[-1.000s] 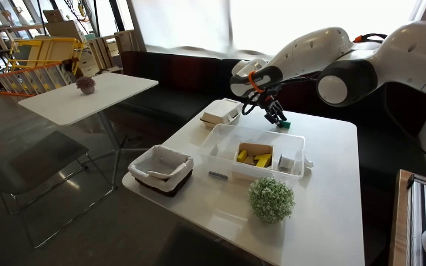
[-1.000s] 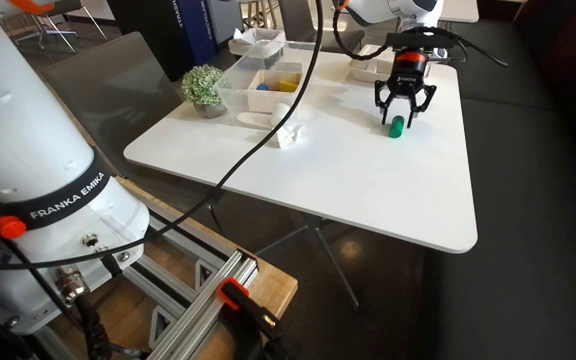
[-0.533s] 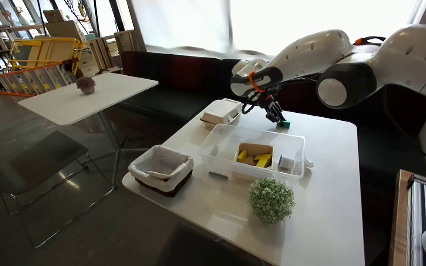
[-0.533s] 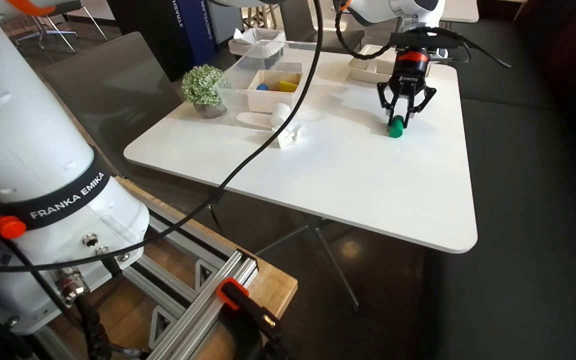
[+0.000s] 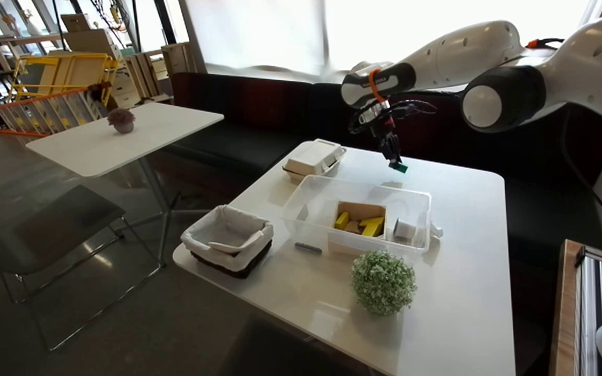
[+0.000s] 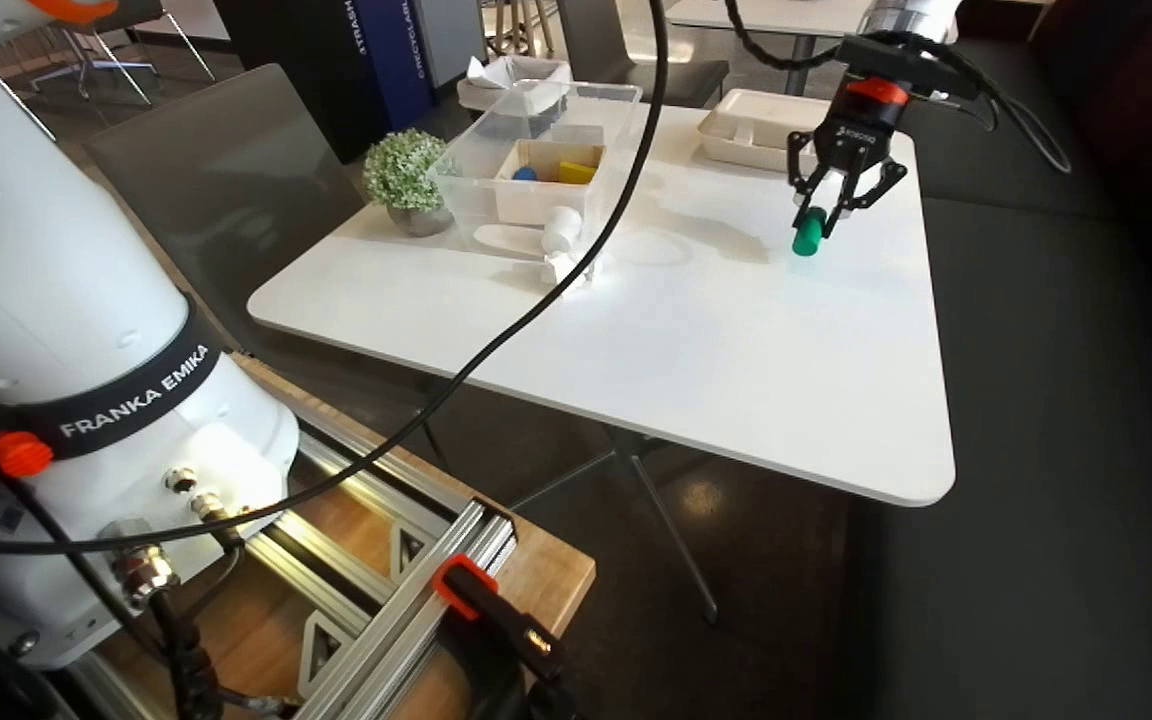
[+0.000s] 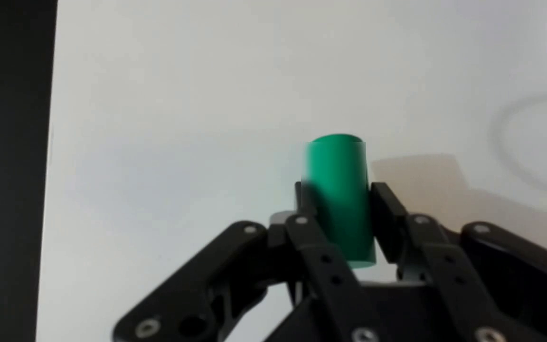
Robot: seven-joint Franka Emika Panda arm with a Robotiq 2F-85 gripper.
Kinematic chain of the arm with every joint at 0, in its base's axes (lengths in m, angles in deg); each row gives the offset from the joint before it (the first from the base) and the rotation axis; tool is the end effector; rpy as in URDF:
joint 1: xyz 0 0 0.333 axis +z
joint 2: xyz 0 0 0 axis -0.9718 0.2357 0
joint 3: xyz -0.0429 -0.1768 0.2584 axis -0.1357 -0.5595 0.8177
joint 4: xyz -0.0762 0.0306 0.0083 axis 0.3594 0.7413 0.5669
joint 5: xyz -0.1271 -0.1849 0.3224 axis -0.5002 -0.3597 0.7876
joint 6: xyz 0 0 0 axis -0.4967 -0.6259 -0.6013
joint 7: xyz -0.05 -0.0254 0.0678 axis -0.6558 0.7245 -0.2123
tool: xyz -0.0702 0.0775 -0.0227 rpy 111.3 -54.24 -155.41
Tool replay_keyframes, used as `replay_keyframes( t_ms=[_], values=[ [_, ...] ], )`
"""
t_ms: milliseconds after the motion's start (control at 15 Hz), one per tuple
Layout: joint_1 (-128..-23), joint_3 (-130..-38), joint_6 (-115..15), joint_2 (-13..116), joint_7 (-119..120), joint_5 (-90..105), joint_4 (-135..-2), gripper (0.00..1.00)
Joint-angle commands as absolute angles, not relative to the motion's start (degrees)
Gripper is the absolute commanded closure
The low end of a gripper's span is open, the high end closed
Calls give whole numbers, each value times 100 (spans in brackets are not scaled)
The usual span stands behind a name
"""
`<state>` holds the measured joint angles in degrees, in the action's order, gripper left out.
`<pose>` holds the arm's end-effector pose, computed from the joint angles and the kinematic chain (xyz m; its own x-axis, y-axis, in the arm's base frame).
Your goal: Remove the green block from the bowl
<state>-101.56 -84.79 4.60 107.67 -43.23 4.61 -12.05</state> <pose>0.6518 -0.3556 0.1714 0.8475 0.2194 -0.4834 0.1579 -0.9736 -0.1651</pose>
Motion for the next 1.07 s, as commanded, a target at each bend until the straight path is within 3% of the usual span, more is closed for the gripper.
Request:
replay_keyframes(
  t_ms=[0, 400, 1000],
  values=[
    [-10588, -8108, 97, 10393, -4895, 898, -1547, 92],
    [-11102, -7542, -1317, 10024, -5667, 1540, -2241, 92],
    [-12217, -6428, -3545, 9106, -7514, 2896, -4544, 92]
  ],
)
